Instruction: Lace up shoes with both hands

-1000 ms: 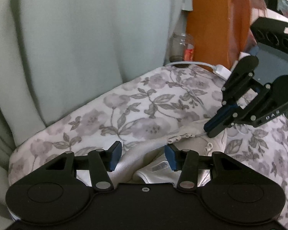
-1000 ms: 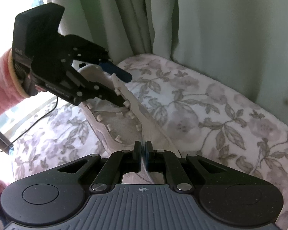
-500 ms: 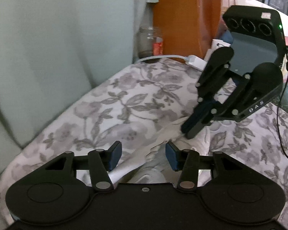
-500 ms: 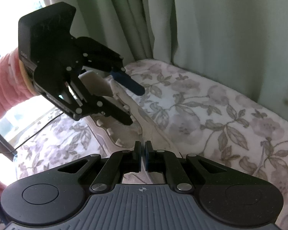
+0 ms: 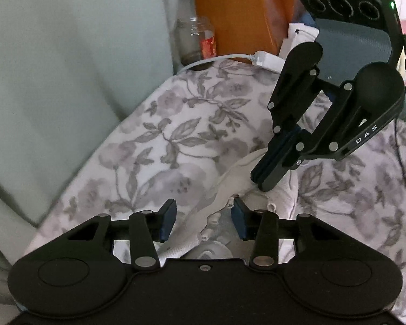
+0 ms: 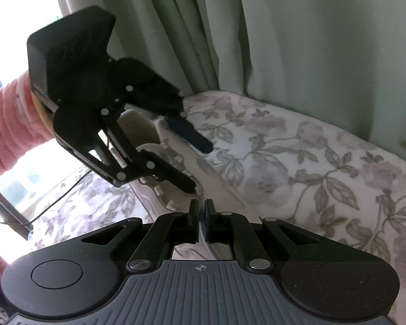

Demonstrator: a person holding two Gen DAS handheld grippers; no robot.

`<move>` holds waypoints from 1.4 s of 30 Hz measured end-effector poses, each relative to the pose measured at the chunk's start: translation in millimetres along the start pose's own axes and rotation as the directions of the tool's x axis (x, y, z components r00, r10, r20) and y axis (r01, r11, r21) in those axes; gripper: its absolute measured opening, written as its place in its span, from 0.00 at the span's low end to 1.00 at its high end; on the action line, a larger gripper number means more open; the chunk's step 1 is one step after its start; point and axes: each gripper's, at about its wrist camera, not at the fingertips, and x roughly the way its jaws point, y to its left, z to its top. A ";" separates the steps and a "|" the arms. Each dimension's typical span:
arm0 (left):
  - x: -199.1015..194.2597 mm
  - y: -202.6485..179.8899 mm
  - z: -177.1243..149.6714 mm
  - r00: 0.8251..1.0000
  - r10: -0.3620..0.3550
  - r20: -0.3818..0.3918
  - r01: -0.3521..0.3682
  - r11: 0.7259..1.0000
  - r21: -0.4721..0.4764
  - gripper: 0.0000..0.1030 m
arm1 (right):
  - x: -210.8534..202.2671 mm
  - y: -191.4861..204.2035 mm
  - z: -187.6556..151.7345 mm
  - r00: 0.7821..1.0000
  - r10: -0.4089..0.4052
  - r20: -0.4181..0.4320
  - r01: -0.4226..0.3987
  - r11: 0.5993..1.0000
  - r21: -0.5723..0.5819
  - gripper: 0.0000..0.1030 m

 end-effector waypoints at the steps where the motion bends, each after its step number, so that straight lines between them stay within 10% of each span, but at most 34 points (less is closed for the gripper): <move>1: 0.5 -1.1 -2.0 1.000 0.001 0.004 -0.001 1.000 0.002 0.37 | 0.9 -0.1 -0.3 1.000 -0.007 -0.002 0.007 1.000 0.000 0.03; 26: -7.1 0.1 7.6 0.993 0.036 -0.116 -0.030 0.998 0.055 0.35 | -2.1 2.5 -1.1 0.999 -0.011 -0.049 0.009 0.999 -0.043 0.07; 42: -4.2 33.0 -16.6 0.994 -0.073 0.079 0.089 0.973 -0.215 0.27 | -8.7 -10.1 -19.3 0.996 -0.006 0.090 0.002 0.999 0.046 0.02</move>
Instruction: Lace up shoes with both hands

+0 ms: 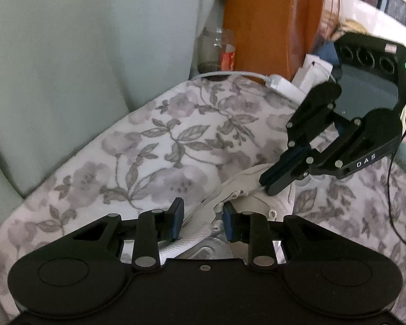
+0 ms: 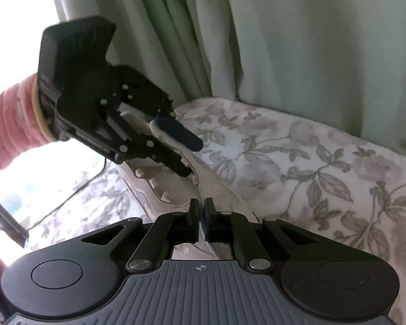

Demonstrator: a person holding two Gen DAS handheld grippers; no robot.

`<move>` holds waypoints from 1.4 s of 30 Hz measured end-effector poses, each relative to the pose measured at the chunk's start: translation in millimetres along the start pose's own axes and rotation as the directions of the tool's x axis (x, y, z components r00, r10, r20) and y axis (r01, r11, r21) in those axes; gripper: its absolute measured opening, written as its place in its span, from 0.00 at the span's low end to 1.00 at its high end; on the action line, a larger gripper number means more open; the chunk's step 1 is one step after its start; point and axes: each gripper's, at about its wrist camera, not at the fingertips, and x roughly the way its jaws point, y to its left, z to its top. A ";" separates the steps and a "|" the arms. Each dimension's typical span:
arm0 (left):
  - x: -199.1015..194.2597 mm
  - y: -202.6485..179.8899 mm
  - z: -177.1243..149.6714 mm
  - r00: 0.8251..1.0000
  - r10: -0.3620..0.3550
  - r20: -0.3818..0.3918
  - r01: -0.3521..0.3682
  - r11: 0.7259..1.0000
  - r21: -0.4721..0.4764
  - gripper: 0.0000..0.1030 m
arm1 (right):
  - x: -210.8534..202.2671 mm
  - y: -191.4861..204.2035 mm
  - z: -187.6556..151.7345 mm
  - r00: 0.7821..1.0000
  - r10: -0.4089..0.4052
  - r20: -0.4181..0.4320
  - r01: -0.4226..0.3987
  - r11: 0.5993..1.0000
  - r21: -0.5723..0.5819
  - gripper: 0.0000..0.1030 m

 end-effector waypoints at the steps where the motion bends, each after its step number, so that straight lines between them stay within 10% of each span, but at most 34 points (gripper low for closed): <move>1: -0.1 1.1 -0.6 1.000 -0.006 0.005 0.006 1.000 -0.008 0.27 | -1.2 -0.9 -2.0 1.000 0.001 0.016 -0.001 1.000 0.009 0.02; 23: -0.7 5.4 -5.6 0.999 -0.022 0.031 0.023 0.999 -0.039 0.27 | 5.1 9.2 -2.8 0.995 -0.062 0.083 0.056 0.996 0.075 0.03; 28: -1.0 3.2 -5.4 0.999 -0.016 0.032 0.017 0.999 -0.047 0.27 | 3.2 13.4 0.7 0.995 -0.079 0.057 0.077 0.997 0.028 0.22; 42: 0.2 5.9 -3.2 1.000 -0.016 0.026 0.017 0.999 -0.038 0.28 | 4.0 23.1 8.1 0.995 -0.089 -0.055 0.085 0.994 -0.071 0.03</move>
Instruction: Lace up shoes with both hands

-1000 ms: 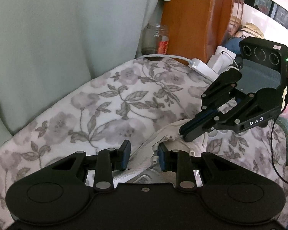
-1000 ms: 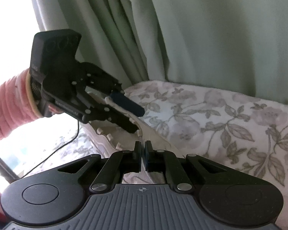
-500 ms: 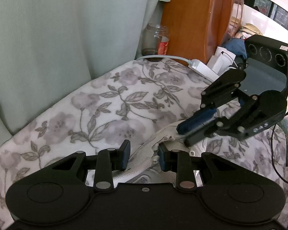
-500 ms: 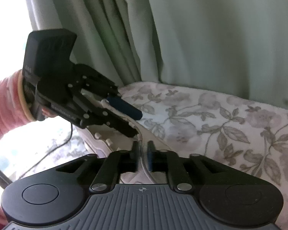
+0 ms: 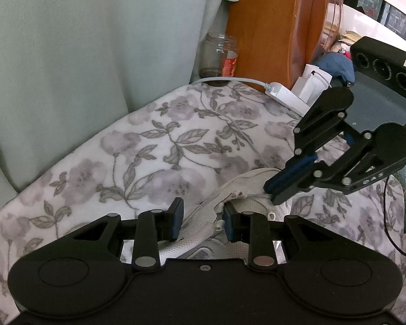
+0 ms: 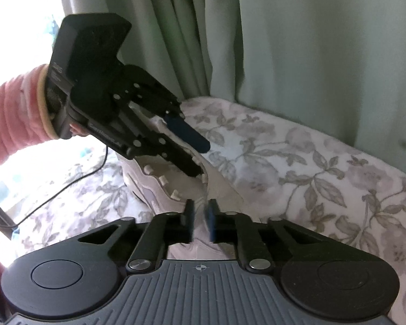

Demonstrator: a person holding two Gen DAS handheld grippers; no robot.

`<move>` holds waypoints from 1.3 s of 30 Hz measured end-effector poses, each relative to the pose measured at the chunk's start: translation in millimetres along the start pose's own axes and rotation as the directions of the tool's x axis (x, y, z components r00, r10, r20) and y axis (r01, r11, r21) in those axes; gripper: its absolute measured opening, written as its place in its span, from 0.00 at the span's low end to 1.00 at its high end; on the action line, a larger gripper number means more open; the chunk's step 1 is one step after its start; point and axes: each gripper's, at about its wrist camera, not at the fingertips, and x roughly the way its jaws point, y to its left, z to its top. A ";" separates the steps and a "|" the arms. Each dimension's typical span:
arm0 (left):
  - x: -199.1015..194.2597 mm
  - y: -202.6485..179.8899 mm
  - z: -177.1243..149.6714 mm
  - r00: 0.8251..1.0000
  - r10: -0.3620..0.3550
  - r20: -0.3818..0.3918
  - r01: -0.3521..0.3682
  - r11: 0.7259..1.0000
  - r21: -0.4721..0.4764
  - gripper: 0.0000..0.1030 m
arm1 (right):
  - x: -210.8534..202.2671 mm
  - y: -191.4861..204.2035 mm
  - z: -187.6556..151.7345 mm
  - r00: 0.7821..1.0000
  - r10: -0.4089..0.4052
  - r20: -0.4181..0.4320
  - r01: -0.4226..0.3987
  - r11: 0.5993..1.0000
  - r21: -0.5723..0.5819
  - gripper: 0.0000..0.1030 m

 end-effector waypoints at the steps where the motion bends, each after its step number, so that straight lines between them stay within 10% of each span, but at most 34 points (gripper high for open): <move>1: 0.2 0.4 0.2 1.000 0.000 -0.001 0.000 1.000 0.001 0.28 | 1.5 -1.0 0.2 1.000 0.000 -0.005 0.000 1.000 0.004 0.03; 39: -3.1 1.9 -9.8 0.998 -0.032 0.056 0.035 0.997 -0.064 0.28 | 2.4 0.9 -6.5 0.993 -0.048 0.111 0.026 0.980 0.195 0.02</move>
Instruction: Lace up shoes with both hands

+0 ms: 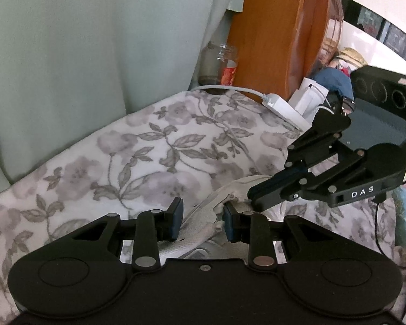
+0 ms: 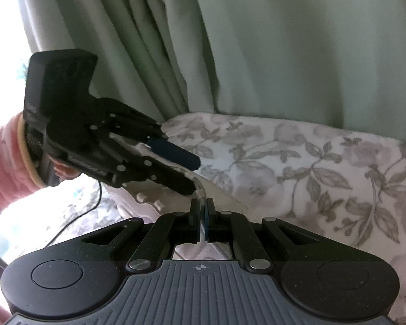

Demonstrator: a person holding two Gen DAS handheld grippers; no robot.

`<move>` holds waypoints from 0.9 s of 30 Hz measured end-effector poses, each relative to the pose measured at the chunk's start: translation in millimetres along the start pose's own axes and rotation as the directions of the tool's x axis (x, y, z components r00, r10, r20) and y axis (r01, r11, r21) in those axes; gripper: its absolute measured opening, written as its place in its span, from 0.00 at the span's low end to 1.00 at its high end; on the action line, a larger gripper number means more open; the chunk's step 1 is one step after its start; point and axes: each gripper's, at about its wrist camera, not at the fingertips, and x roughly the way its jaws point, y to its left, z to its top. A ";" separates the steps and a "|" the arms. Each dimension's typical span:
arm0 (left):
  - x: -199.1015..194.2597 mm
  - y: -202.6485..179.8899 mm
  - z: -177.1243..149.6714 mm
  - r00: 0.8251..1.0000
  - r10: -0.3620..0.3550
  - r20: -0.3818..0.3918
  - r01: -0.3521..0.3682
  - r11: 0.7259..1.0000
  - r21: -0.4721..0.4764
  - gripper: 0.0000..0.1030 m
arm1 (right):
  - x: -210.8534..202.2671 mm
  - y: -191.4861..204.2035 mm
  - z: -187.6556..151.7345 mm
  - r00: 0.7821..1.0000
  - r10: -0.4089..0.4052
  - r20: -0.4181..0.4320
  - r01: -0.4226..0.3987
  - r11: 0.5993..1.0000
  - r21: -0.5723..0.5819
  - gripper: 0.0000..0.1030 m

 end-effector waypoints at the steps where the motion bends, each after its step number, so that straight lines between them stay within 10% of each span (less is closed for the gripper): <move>1: 0.0 0.0 -0.3 1.000 0.000 0.002 0.000 1.000 -0.003 0.28 | 0.2 -1.2 -1.0 1.000 0.003 0.003 -0.003 1.000 0.005 0.02; 18: 0.8 2.2 0.0 1.000 -0.019 0.012 0.019 1.000 -0.009 0.32 | 2.7 2.7 0.9 1.000 -0.023 -0.008 0.022 0.997 -0.080 0.03; 27: -0.8 -5.5 4.8 1.000 0.011 -0.028 -0.010 1.000 0.029 0.33 | -6.5 5.8 -0.8 0.998 -0.047 -0.044 0.040 0.989 -0.144 0.20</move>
